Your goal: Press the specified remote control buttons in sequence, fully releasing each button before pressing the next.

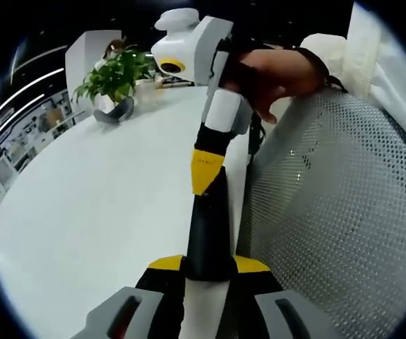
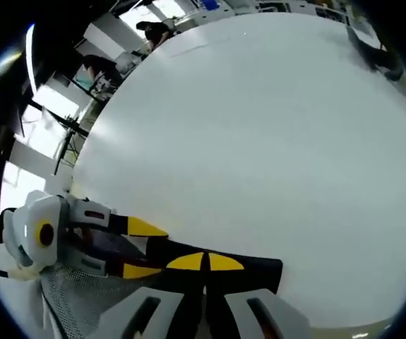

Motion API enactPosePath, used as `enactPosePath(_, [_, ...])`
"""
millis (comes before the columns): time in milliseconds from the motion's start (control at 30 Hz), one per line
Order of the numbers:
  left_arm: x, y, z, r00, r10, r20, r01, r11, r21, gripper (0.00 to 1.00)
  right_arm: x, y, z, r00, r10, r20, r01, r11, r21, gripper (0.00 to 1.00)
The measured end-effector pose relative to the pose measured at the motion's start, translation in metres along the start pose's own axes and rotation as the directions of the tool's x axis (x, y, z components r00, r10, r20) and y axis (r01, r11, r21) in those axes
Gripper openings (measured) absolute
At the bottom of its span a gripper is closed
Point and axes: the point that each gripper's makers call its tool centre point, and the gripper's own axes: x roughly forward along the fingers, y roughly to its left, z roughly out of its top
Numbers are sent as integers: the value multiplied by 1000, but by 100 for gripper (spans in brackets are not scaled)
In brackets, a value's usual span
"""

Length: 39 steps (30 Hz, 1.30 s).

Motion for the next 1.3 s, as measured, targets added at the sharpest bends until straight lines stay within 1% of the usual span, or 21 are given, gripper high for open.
enactPosePath(33, [0,0,0,1000,0,0,0,1000,0,24,2,0,-2,1000,1,-14,-1,1000,-10,0])
enactPosePath(133, [0,0,-1,1000,0,1,0,1000,1,24,2,2,-2,1000,3,-17,-3,1000,-24,0])
enactPosePath(300, [-1,0,-1,1000,-1,2,1,1000,-1,24,0,4,-3,1000,9,-13,-9,1000,-14,0])
enactPosePath(567, [0,-1,-1,1000,-2,4,2,1000,-2,24,1,7,-4,1000,-15,-22,13,997,-82,0])
enactPosePath(867, [0,0,-1,1000,-2,4,2,1000,-1,24,2,6,-4,999,-30,-20,28,993,-117,0])
enactPosePath(1067, [0,1,-1,1000,-1,4,1,1000,1,24,4,5,-3,998,-54,-11,52,986,-156,0])
enactPosePath(1233, [1,1,-1,1000,0,3,0,1000,-1,24,4,4,-2,999,-47,-3,46,988,-145,0])
enactPosePath(1300, [1,2,-1,1000,1,2,-1,1000,-3,24,4,3,-1,999,-41,1,41,991,-125,0])
